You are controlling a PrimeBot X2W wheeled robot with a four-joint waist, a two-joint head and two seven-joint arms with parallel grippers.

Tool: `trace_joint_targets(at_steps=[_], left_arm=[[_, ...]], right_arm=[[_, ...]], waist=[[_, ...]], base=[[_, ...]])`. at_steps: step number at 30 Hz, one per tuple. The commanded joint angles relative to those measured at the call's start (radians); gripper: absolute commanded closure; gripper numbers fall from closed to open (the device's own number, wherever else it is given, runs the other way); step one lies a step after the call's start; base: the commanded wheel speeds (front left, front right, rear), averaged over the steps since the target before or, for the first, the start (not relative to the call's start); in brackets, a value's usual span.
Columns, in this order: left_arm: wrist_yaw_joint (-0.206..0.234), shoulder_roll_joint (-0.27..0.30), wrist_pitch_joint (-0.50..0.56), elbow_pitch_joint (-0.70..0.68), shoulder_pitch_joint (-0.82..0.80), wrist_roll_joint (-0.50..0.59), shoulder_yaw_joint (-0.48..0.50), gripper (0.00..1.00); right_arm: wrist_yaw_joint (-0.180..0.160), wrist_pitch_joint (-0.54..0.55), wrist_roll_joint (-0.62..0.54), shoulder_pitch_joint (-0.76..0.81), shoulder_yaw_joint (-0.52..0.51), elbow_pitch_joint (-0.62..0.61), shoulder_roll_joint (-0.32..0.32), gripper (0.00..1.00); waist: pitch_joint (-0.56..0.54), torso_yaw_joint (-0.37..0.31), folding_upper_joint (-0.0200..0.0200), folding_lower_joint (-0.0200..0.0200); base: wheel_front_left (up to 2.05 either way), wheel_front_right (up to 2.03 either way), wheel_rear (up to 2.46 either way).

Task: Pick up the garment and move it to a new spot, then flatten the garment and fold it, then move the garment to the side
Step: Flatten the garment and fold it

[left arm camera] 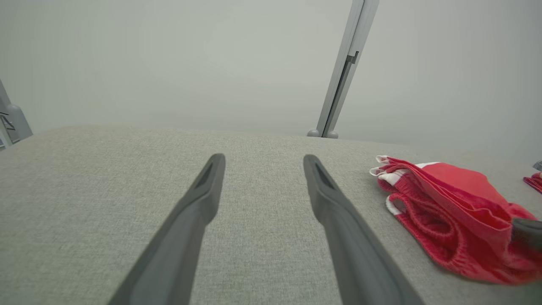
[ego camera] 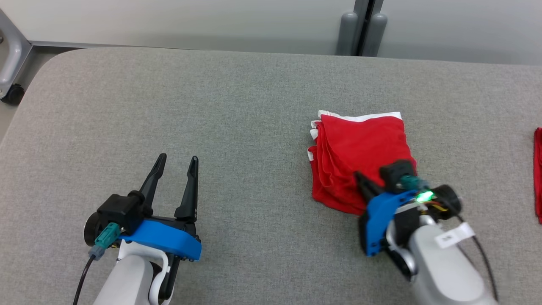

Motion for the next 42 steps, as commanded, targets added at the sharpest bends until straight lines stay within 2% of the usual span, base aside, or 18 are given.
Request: trace_joint_targets(at_steps=[1,5,9,11,14,15,16,22,28,33,42], left_arm=[[0.0,0.006,-0.004,0.0,-0.015,-0.003,-0.003,0.0],[0.003,0.006,-0.004,0.007,-0.014,-0.007,-0.006,0.0],[0.01,0.008,-0.004,0.01,-0.001,-0.008,-0.004,0.0],[0.014,0.01,-0.004,0.01,0.01,-0.011,0.0,0.0],[0.02,0.015,-0.004,0.005,0.023,-0.017,0.008,0.0],[0.022,0.016,-0.004,0.002,0.03,-0.018,0.013,0.0],[0.027,0.017,-0.004,0.001,0.036,-0.019,0.017,0.0],[0.045,0.03,-0.004,-0.011,0.086,-0.033,0.045,0.0],[0.062,0.05,-0.004,-0.02,0.125,-0.037,0.065,0.0],[0.073,0.062,-0.004,-0.031,0.142,-0.032,0.074,0.0],[0.091,0.075,-0.004,-0.046,0.184,-0.023,0.083,0.0]], right_arm=[[0.0,-0.005,0.018,-0.012,0.031,0.017,0.009,1.0],[0.0,0.006,0.125,-0.021,0.175,0.052,0.024,1.0],[0.0,0.004,0.277,-0.005,0.307,-0.007,0.024,1.0],[0.0,-0.009,0.332,0.006,0.333,-0.053,0.022,1.0],[0.0,-0.046,0.378,0.027,0.316,-0.133,0.023,1.0],[0.0,-0.061,0.384,0.037,0.299,-0.162,0.018,0.74],[0.0,-0.078,0.389,0.05,0.274,-0.192,0.015,0.0],[0.0,-0.149,0.307,0.173,0.047,-0.359,-0.003,0.0],[0.0,-0.142,0.176,0.32,-0.206,-0.472,0.002,0.0],[0.0,-0.122,0.111,0.385,-0.272,-0.489,-0.01,0.0],[0.0,-0.176,0.071,0.443,-0.278,-0.464,-0.019,0.0]], waist=[[-0.001,0.0,0.0,0.0],[-0.009,0.001,0.0,0.0],[-0.023,-0.005,0.0,0.0],[-0.032,-0.012,0.0,0.0],[-0.049,-0.027,0.0,0.0],[-0.056,-0.034,0.0,0.0],[-0.062,-0.039,0.0,0.0],[-0.106,-0.084,0.0,0.0],[-0.142,-0.116,0.0,0.0],[-0.159,-0.133,0.0,0.0],[-0.205,-0.158,0.0,0.0]], base=[[0.0,0.0,0.0],[0.0,0.0,0.0],[0.0,0.0,0.0],[0.0,0.0,0.0],[0.0,0.0,0.0],[0.0,0.0,0.0],[0.0,0.0,0.0],[0.0,0.0,0.0],[0.0,0.0,0.0],[0.0,0.0,0.0],[0.0,0.0,0.0]])
